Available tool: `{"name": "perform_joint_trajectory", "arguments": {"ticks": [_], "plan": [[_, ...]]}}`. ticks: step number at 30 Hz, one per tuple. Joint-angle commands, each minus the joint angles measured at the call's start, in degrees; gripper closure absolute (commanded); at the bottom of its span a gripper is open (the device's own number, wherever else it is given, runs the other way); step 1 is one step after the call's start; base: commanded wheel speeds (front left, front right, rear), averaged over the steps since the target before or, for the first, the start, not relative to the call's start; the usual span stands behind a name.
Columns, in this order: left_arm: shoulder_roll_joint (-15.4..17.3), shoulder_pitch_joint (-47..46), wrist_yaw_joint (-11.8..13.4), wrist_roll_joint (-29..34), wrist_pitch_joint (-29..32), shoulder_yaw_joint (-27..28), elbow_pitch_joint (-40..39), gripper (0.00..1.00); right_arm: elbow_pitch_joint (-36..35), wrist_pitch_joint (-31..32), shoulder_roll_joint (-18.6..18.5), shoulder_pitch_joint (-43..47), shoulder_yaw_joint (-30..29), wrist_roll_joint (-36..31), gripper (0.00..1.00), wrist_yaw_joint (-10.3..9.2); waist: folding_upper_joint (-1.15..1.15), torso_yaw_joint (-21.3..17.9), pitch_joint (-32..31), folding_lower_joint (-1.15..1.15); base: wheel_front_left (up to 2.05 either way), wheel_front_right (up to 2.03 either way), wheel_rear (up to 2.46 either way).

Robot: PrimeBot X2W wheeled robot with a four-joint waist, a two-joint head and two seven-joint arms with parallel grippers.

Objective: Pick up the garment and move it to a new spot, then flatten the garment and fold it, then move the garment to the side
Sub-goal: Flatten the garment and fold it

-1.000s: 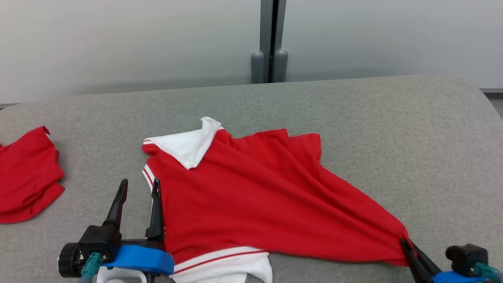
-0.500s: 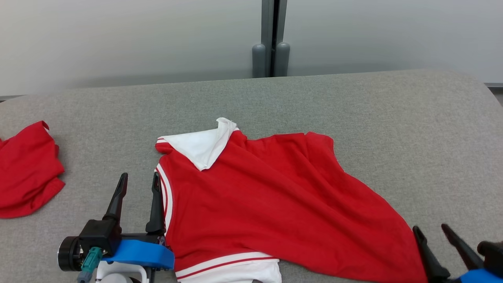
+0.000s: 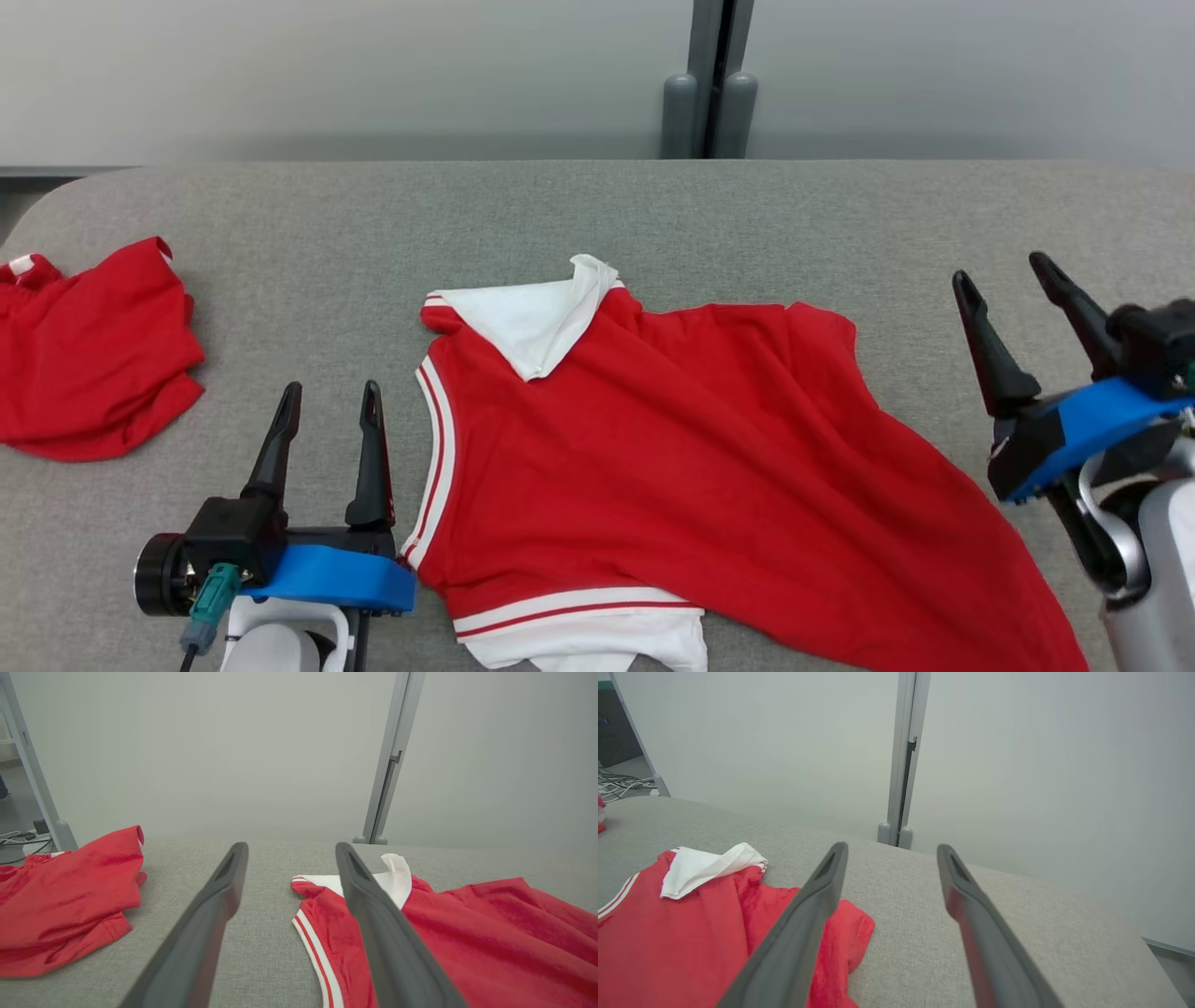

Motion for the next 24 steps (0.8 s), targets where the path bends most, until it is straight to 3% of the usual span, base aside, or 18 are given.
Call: {"name": "perform_joint_trajectory", "arguments": {"ticks": [1,14,24], "plan": [[0.0,-1.1,0.1,0.0,-0.1,-0.4,-0.3,0.0,2.4,-0.4,-0.7,-2.6,0.7,0.0,0.0,0.02,-0.01,1.2,1.2,0.0,0.0,0.0,0.0],[0.0,-3.9,1.1,-1.8,-0.1,-2.5,-0.9,0.0,27.7,-1.9,-2.4,-14.6,7.6,-0.3,0.0,0.02,-0.01,6.4,6.0,0.0,0.0,0.0,0.0],[0.0,-4.7,1.7,-2.2,-0.2,-3.1,-1.0,0.0,40.7,-1.2,-1.4,-16.9,12.0,-0.6,0.0,0.02,-0.01,7.3,6.9,0.0,0.0,0.0,0.0]]}}
